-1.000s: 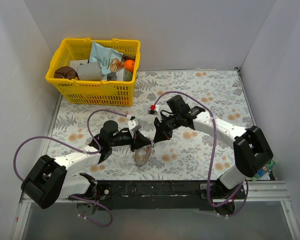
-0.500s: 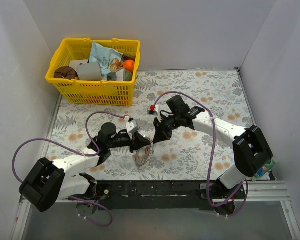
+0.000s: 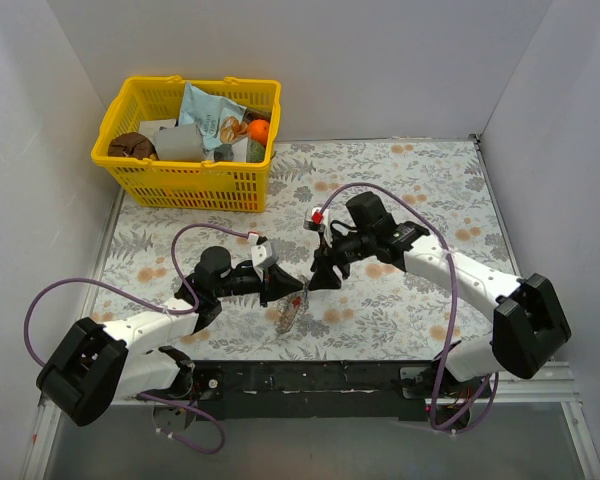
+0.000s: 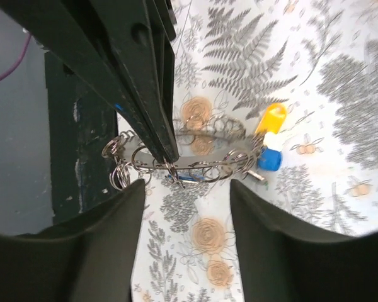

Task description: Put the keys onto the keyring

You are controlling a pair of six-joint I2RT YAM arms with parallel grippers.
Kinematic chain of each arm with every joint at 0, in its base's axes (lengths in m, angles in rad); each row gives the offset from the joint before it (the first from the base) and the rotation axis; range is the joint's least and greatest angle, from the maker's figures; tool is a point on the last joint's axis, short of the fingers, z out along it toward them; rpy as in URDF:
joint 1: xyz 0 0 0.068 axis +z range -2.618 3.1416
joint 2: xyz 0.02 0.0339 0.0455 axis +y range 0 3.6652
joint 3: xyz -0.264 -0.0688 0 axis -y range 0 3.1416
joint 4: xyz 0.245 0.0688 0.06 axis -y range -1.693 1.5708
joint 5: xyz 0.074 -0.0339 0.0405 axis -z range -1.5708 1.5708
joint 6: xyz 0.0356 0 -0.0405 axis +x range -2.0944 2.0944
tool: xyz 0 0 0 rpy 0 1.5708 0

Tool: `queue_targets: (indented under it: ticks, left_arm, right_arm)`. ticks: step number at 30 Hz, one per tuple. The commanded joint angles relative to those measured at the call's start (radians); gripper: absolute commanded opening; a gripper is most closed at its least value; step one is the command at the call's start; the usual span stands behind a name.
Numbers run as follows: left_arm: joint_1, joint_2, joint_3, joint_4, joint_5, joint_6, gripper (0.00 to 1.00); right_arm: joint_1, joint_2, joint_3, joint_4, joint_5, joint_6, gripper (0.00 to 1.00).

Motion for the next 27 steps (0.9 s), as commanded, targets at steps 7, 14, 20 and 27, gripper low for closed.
queue_targets:
  ticks: [7,14,20,27]
  left_arm:
    - [-0.006,-0.044,0.015,0.049,0.032,0.002,0.0]
    - [-0.008,-0.035,-0.001,0.104,0.033,-0.019,0.0]
    - [-0.006,0.002,-0.027,0.198,0.033,-0.056,0.0]
    - [-0.006,0.031,-0.042,0.256,0.04,-0.075,0.0]
  right_arm:
    - [-0.013,-0.222,-0.092,0.201,0.052,0.028,0.84]
    - [-0.049,-0.288,-0.163,0.293,-0.043,0.045,0.88]
    - [-0.083,-0.315,-0.247,0.423,-0.164,0.08,0.87]
    - [-0.088,-0.32,-0.27,0.437,-0.181,0.042,0.98]
